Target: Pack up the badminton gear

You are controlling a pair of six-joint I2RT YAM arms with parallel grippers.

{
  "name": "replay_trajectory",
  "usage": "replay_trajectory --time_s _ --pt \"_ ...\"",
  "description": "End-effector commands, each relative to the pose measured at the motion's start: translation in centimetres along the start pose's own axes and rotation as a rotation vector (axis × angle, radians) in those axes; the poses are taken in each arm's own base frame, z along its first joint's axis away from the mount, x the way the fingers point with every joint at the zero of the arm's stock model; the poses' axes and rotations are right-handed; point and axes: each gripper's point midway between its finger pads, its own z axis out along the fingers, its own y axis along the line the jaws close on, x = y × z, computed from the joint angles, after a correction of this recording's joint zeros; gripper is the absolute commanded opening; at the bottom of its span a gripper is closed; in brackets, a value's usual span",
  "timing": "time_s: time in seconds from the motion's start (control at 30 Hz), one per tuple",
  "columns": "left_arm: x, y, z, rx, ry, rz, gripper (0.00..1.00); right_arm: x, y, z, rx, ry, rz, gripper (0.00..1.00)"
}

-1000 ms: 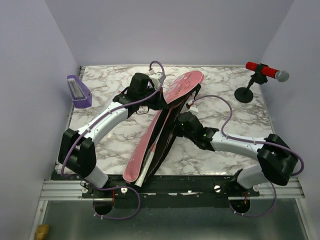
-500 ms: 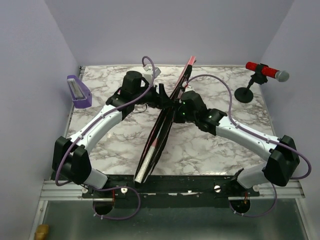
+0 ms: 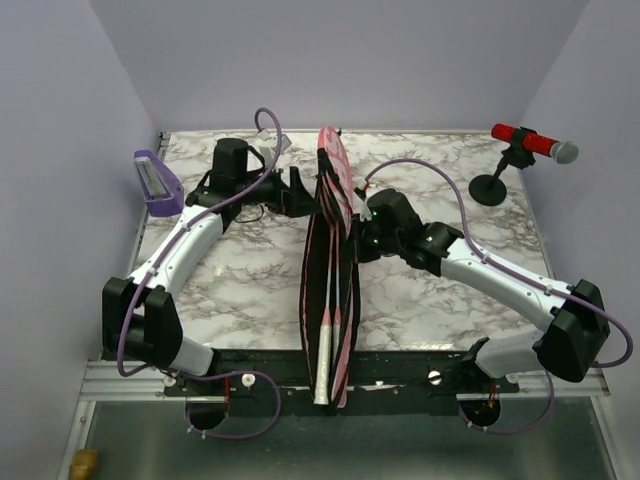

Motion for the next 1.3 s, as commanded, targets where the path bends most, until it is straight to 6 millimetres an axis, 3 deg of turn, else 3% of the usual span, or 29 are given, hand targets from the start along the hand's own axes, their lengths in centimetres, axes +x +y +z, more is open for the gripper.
replay_trajectory --time_s 0.0,0.1,0.2,0.27,0.37,0.5,0.53,0.6,0.67,0.8,0.87,0.93,1.0,1.07,1.17,1.27 --pt "2.1 2.8 -1.8 -0.057 -0.003 0.07 0.99 -1.0 1.8 -1.0 -0.109 -0.031 -0.027 0.0" --pt "-0.2 3.2 -4.1 -0.094 -0.089 0.193 0.99 0.0 2.0 -1.0 -0.143 -0.01 -0.036 0.01" --pt "-3.2 3.2 -6.5 -0.17 -0.118 0.512 0.99 0.8 2.4 -1.5 -0.18 0.009 -0.059 0.0" --pt "-3.2 4.3 -7.6 -0.231 -0.042 0.77 0.99 1.1 2.8 -1.8 -0.208 0.028 -0.071 0.0" --pt "-1.7 6.6 -9.3 -0.291 0.144 1.044 0.99 1.7 3.6 -2.0 -0.263 0.06 -0.087 0.01" --pt "0.4 11.6 -10.7 -0.404 0.352 1.557 0.98 1.8 5.3 -2.7 -0.372 0.072 -0.125 0.01" --pt "-0.7 12.6 -10.6 -0.451 0.343 1.693 0.98 1.8 5.7 -2.9 -0.393 0.069 -0.132 0.0" --pt "-2.1 14.1 -9.9 -0.496 0.331 1.806 0.98 1.8 6.1 -3.2 -0.426 0.075 -0.138 0.01" --pt "-3.4 13.7 -8.7 -0.427 0.28 1.815 0.96 2.0 6.6 -3.7 -0.46 0.087 -0.142 0.01" --pt "-5.9 10.0 -6.7 -0.283 0.077 2.023 0.94 3.4 7.1 -4.6 -0.523 0.123 -0.141 0.01" --pt "-7.9 8.3 -6.3 -0.28 0.014 2.007 0.94 3.8 7.0 -4.9 -0.531 0.128 -0.147 0.0" --pt "-8.6 7.0 -6.4 -0.257 -0.017 1.99 0.93 4.0 7.0 -5.1 -0.538 0.133 -0.152 0.01" --pt "-7.2 6.2 -6.6 -0.177 0.022 1.974 0.94 4.1 7.0 -5.4 -0.543 0.136 -0.167 0.0" --pt "-4.3 5.9 -6.9 -0.057 0.129 1.924 0.94 4.1 6.9 -5.5 -0.542 0.137 -0.178 0.01" --pt "1.9 5.9 -7.9 0.185 0.406 1.787 0.92 3.9 6.9 -5.4 -0.54 0.141 -0.191 0.01" --pt "4.2 5.3 -8.4 0.289 0.515 1.68 0.86 3.8 7.1 -5.4 -0.548 0.145 -0.199 0.01"
